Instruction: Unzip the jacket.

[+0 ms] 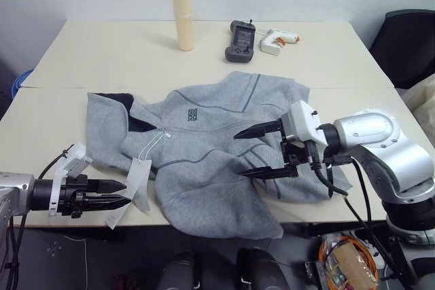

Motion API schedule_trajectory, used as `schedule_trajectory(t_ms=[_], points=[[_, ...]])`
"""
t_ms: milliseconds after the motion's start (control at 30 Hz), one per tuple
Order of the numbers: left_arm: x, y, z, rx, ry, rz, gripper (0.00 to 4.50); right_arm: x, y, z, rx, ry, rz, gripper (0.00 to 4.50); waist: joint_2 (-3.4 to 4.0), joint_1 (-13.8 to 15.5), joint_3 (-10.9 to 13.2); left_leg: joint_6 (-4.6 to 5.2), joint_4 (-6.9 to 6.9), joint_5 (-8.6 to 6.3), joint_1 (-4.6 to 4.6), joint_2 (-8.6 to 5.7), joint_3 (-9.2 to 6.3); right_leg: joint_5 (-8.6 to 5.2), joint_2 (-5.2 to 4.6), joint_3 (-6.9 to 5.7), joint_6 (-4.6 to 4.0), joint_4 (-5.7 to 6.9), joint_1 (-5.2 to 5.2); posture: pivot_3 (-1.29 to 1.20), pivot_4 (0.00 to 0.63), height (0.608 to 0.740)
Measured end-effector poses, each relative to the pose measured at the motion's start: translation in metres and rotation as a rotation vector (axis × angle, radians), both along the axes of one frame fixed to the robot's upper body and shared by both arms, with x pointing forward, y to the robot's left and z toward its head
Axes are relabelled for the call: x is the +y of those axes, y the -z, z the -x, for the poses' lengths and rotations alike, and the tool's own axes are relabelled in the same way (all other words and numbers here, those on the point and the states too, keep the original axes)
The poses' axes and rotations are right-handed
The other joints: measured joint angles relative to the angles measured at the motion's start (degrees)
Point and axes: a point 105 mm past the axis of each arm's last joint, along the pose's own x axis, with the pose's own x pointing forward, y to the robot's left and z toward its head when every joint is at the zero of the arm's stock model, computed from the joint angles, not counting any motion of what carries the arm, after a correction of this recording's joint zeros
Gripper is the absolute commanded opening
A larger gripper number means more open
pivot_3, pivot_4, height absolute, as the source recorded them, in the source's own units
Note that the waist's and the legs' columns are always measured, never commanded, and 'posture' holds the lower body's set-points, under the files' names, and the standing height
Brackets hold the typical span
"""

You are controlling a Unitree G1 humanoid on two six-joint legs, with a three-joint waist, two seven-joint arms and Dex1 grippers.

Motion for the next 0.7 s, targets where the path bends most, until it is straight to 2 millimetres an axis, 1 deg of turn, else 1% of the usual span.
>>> schedule_trajectory(t_ms=[100, 167, 233, 333, 467, 500, 600, 700], points=[[-0.006, -0.011, 0.004, -0.028, 0.072, -0.044, 2.81, -0.002, 0.004, 0.0, 0.022, 0.015, -0.002, 3.66, 0.01, -0.2, 0.0, 0.0, 0.0, 0.0, 0.01, 0.01, 0.01, 0.0, -0.01, 0.01, 0.0, -0.11, 0.0, 0.0, 0.15, 0.74], [-0.007, -0.017, 0.0, -0.06, 0.069, -0.062, 2.81, -0.001, 0.006, 0.002, 0.029, 0.02, -0.008, 3.66, 0.02, -0.1, 0.0, 0.0, 0.0, 0.0, 0.02, 0.01, 0.01, 0.0, -0.01, 0.01, 0.0, -0.12, 0.0, 0.0, 0.15, 0.74], [-0.004, -0.017, -0.004, -0.062, 0.052, -0.054, 2.81, 0.0, 0.005, 0.002, 0.023, 0.027, -0.012, 3.66, 0.02, -0.2, 0.0, 0.0, 0.0, 0.0, 0.02, 0.0, 0.02, 0.0, 0.0, 0.01, 0.0, -0.09, 0.0, 0.0, 0.15, 0.74], [0.01, -0.007, -0.011, -0.02, -0.001, -0.033, 2.81, 0.001, 0.004, 0.004, 0.018, 0.028, -0.024, 3.66, 0.02, -0.2, 0.0, 0.0, 0.0, 0.0, 0.02, 0.0, 0.05, 0.0, 0.02, 0.0, 0.0, -0.09, -0.03, 0.0, 0.15, 0.74], [0.033, 0.01, -0.028, 0.027, -0.092, -0.022, 2.81, 0.001, 0.004, 0.004, 0.022, 0.031, -0.03, 3.66, 0.02, -0.1, 0.0, 0.03, -0.01, -0.01, 0.01, 0.0, 0.12, 0.0, 0.06, 0.02, 0.0, -0.06, -0.06, 0.0, 0.15, 0.74], [0.035, 0.014, -0.033, 0.031, -0.101, -0.019, 2.81, 0.001, 0.004, 0.004, 0.023, 0.033, -0.032, 3.66, 0.02, 0.0, 0.0, 0.05, 0.0, -0.02, 0.0, 0.0, 0.15, 0.0, 0.06, 0.03, 0.0, -0.03, -0.07, 0.0, 0.15, 0.74], [0.029, 0.021, -0.048, 0.036, -0.099, 0.025, 2.81, 0.001, 0.002, 0.004, 0.024, 0.032, -0.04, 3.66, 0.01, 0.6, 0.0, 0.09, 0.02, -0.02, -0.02, -0.02, 0.15, 0.01, 0.05, 0.02, 0.02, 0.03, -0.05, 0.0, 0.15, 0.74], [0.012, 0.025, -0.059, 0.055, -0.064, 0.092, 2.81, 0.0, 0.001, 0.005, 0.025, 0.038, -0.04, 3.66, -0.02, 0.5, 0.0, 0.12, 0.03, -0.02, -0.04, -0.03, 0.17, 0.02, 0.04, 0.03, 0.04, 0.04, -0.05, 0.0, 0.15, 0.74]])
